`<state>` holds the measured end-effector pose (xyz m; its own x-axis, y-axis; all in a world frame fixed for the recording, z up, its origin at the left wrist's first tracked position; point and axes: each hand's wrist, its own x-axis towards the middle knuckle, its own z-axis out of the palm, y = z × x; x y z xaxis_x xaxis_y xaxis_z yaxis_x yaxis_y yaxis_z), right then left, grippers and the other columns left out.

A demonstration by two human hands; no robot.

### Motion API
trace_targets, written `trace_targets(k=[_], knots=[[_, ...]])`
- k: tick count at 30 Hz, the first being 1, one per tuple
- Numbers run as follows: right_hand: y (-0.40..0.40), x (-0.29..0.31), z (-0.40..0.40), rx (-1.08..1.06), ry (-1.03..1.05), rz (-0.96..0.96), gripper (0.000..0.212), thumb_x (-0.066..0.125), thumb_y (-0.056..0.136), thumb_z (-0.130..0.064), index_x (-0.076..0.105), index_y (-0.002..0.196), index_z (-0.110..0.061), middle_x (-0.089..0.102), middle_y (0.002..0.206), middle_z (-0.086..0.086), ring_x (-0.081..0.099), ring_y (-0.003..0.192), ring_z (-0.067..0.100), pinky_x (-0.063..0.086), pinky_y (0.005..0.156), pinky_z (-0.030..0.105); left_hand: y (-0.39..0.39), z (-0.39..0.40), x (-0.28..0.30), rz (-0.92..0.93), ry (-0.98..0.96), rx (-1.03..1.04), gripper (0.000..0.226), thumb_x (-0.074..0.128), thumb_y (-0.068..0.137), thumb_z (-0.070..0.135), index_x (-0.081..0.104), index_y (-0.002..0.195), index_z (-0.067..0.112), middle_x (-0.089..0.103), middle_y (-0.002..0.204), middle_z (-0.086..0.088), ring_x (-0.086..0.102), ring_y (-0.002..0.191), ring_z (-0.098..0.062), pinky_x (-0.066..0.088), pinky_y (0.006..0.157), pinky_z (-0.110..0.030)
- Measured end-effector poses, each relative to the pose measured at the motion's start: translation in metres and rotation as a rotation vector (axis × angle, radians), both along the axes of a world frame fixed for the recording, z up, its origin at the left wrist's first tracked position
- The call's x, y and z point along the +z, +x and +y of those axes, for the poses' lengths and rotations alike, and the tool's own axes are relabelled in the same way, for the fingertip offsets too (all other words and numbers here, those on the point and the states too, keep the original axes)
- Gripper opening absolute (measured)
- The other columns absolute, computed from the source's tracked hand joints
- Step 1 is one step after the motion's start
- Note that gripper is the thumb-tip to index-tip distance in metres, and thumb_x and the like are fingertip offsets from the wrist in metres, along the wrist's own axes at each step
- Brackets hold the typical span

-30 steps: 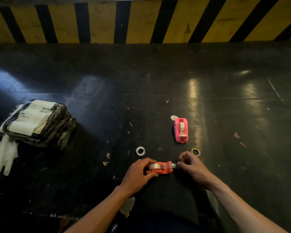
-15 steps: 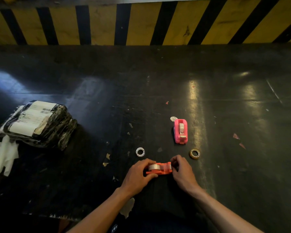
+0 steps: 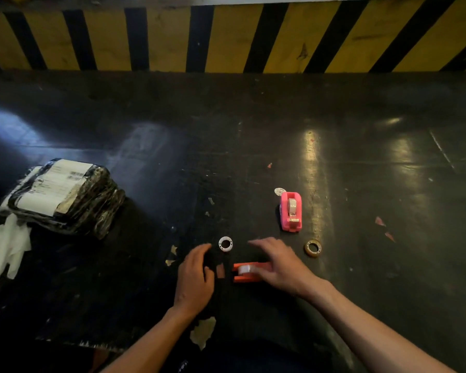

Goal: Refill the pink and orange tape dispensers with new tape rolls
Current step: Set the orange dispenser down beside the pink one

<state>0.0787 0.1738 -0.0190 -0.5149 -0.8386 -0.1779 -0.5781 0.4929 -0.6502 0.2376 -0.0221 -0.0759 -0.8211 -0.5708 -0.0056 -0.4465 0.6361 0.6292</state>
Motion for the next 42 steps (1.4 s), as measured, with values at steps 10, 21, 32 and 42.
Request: trace_targets(k=[10, 21, 32, 42], knots=[[-0.021, 0.005, -0.025, 0.057, 0.334, -0.134, 0.043, 0.078, 0.078, -0.037, 0.061, 0.113, -0.020, 0.061, 0.103, -0.001, 0.061, 0.094, 0.019, 0.047, 0.075, 0.029, -0.026, -0.022, -0.020, -0.264, -0.238, 0.072, 0.060, 0.043, 0.101, 0.033, 0.025, 0.155, 0.016, 0.019, 0.166, -0.005, 0.008, 0.153, -0.019, 0.003, 0.123, -0.045], [-0.080, 0.012, -0.099, -0.666, 0.122, -0.173, 0.075, 0.081, 0.079, -0.042, 0.042, 0.132, -0.006, 0.064, 0.121, 0.014, 0.064, 0.099, 0.031, 0.044, 0.063, 0.028, -0.025, -0.022, -0.024, -0.291, -0.278, 0.058, 0.064, 0.048, 0.097, 0.037, 0.030, 0.154, 0.015, 0.023, 0.164, -0.008, 0.012, 0.152, -0.021, 0.006, 0.122, -0.048], [-0.071, -0.004, -0.085, -0.699, -0.008, -0.223, 0.076, 0.061, 0.089, -0.060, 0.041, 0.142, -0.009, 0.058, 0.133, 0.010, 0.059, 0.111, 0.024, 0.046, 0.083, 0.034, -0.023, -0.030, -0.015, -0.246, -0.159, 0.005, 0.066, 0.053, 0.096, 0.036, 0.028, 0.155, 0.018, 0.013, 0.167, -0.005, 0.001, 0.153, -0.017, -0.005, 0.122, -0.042], [-0.072, 0.015, 0.023, -0.608, 0.050, 0.093, 0.013, 0.064, 0.090, -0.032, 0.064, 0.083, -0.021, 0.067, 0.081, 0.003, 0.068, 0.081, 0.030, 0.048, 0.066, 0.034, -0.037, -0.031, -0.001, -0.261, -0.103, -0.071, 0.072, 0.056, 0.092, 0.049, 0.024, 0.155, 0.031, 0.030, 0.156, -0.003, 0.023, 0.144, -0.025, 0.021, 0.118, -0.052]])
